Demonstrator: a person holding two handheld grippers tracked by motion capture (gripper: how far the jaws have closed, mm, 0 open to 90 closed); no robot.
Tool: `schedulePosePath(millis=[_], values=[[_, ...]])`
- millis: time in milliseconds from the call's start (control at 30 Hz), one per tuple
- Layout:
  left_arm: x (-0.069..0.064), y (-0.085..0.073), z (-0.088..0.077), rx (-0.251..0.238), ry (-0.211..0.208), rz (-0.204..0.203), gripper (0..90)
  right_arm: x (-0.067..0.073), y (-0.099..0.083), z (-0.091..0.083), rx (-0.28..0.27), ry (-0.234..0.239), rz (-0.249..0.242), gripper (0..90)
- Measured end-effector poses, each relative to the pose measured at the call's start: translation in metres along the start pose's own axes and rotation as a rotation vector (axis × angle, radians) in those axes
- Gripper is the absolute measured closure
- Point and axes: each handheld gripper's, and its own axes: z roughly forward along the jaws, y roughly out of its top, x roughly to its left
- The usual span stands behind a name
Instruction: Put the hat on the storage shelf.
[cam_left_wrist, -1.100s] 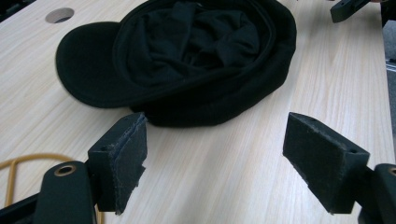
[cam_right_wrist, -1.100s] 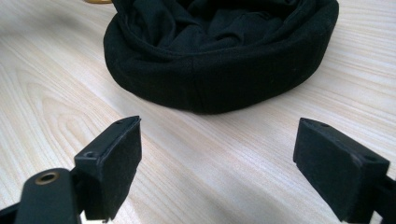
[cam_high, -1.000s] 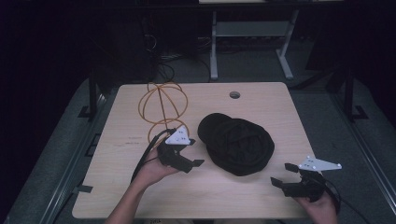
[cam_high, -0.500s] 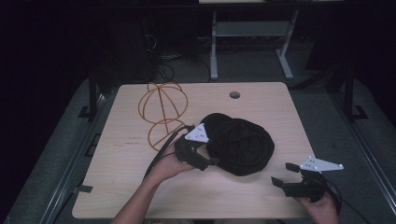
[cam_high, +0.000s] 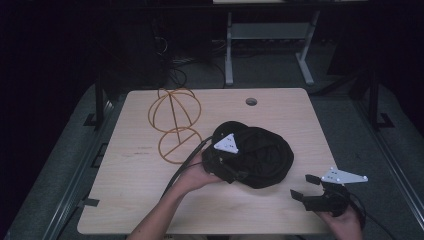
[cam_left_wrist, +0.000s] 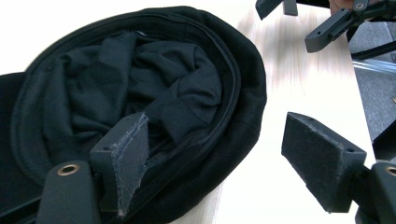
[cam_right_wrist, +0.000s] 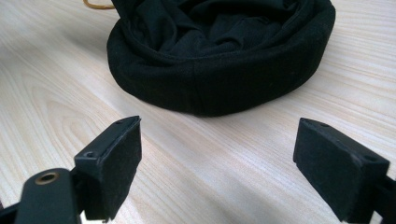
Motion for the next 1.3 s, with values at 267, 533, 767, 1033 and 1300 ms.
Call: schedulePosePath(millis=[267, 533, 767, 1033, 1300], values=[[-0.002, 0.004, 0.014, 0.003, -0.031, 0.01, 23.3, 0.0, 0.0, 0.0, -0.001, 0.0, 0.001, 15.0], [-0.005, 0.006, 0.029, 0.022, -0.059, 0.026, 24.1, 0.0, 0.0, -0.002, -0.002, 0.0, 0.003, 15.0], [-0.006, 0.005, 0.038, 0.035, -0.078, 0.032, 27.6, 0.001, 0.0, -0.002, 0.001, 0.003, 0.001, 15.1], [-0.005, 0.002, 0.05, 0.064, -0.102, 0.033, 33.1, 0.001, 0.0, -0.001, 0.0, 0.004, 0.003, 15.0], [-0.003, -0.003, 0.062, 0.115, -0.112, 0.041, 41.6, 0.001, 0.0, -0.001, 0.002, 0.006, 0.001, 15.0]])
